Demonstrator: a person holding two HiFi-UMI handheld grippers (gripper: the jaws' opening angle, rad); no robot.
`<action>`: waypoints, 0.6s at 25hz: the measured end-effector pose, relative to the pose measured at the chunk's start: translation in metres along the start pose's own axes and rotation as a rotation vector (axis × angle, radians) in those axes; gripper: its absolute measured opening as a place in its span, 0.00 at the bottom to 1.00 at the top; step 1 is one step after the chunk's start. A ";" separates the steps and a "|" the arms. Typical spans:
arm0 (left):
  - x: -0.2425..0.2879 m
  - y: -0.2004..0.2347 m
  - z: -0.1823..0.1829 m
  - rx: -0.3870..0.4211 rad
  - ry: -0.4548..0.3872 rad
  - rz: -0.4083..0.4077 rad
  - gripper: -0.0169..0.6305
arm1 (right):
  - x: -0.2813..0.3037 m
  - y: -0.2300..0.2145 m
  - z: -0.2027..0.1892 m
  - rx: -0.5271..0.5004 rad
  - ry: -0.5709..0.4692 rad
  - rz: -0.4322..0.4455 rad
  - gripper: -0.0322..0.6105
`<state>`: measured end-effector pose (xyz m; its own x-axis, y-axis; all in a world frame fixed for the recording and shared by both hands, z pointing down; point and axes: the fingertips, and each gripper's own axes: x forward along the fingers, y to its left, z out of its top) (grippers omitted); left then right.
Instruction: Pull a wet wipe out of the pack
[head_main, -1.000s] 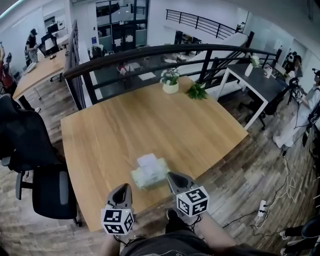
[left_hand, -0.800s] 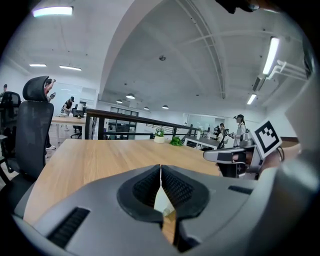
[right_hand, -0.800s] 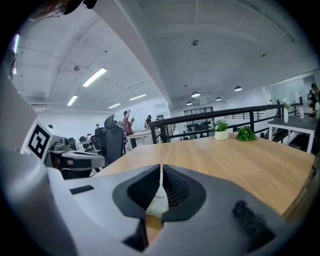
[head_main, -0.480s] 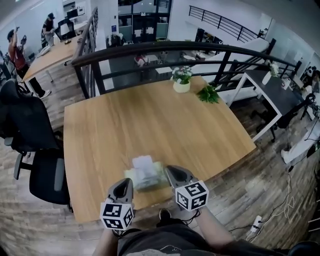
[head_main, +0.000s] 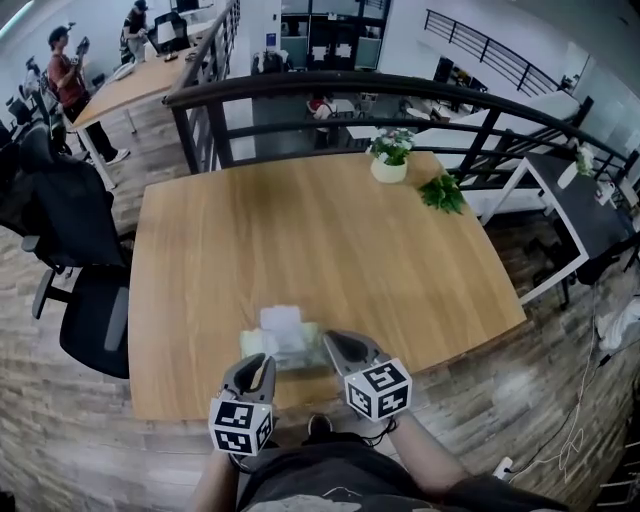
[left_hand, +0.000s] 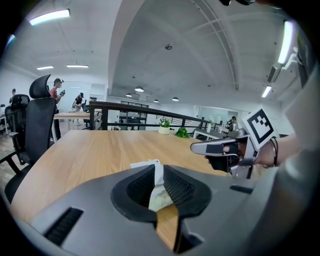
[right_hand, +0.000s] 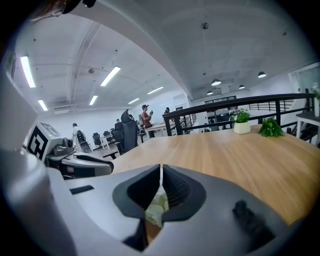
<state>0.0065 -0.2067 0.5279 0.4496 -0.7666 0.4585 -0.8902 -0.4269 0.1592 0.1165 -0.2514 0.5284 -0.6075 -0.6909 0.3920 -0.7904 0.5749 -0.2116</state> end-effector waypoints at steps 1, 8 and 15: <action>0.004 -0.003 -0.001 0.000 0.010 -0.003 0.12 | 0.000 -0.002 -0.001 0.000 0.003 0.007 0.09; 0.035 -0.006 -0.008 0.013 0.083 0.078 0.28 | 0.005 -0.016 -0.008 0.000 0.026 0.053 0.09; 0.049 0.006 -0.010 0.007 0.115 0.186 0.28 | 0.014 -0.020 -0.012 -0.006 0.046 0.098 0.09</action>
<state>0.0222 -0.2422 0.5600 0.2662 -0.7728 0.5762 -0.9562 -0.2871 0.0566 0.1244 -0.2668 0.5492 -0.6774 -0.6105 0.4103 -0.7268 0.6412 -0.2460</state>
